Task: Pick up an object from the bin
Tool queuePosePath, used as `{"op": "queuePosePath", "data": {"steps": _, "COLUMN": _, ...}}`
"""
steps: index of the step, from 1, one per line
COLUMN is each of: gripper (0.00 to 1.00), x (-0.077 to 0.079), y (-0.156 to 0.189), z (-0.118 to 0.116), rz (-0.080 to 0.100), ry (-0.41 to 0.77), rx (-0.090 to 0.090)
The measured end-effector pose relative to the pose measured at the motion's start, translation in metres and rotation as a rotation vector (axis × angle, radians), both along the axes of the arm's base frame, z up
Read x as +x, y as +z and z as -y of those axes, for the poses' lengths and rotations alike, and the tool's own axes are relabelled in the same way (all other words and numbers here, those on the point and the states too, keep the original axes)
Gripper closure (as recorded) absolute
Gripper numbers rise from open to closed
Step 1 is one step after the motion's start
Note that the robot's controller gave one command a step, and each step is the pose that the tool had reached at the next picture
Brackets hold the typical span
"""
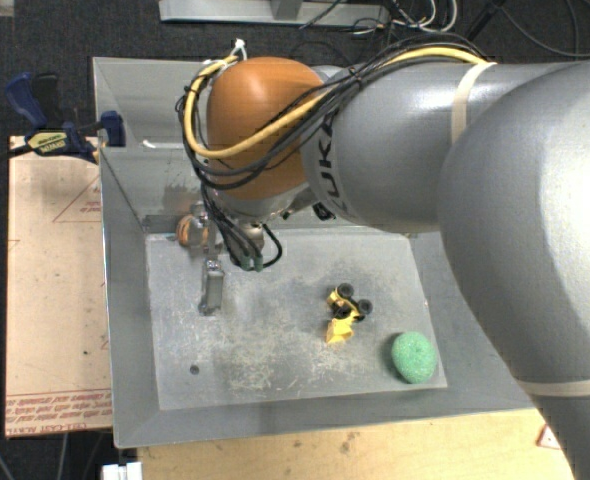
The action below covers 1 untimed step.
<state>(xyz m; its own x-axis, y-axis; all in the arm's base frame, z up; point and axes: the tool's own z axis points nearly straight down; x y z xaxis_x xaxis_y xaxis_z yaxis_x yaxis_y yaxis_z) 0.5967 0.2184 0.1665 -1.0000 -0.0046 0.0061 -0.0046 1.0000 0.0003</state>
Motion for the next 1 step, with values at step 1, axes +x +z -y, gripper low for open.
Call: {"op": "queuePosePath", "data": {"steps": 1, "gripper": 0.00, "x": 0.0017, "y": 0.0053, "z": 0.0012, "rz": 0.007, "ry": -0.004, "rx": 0.001}}
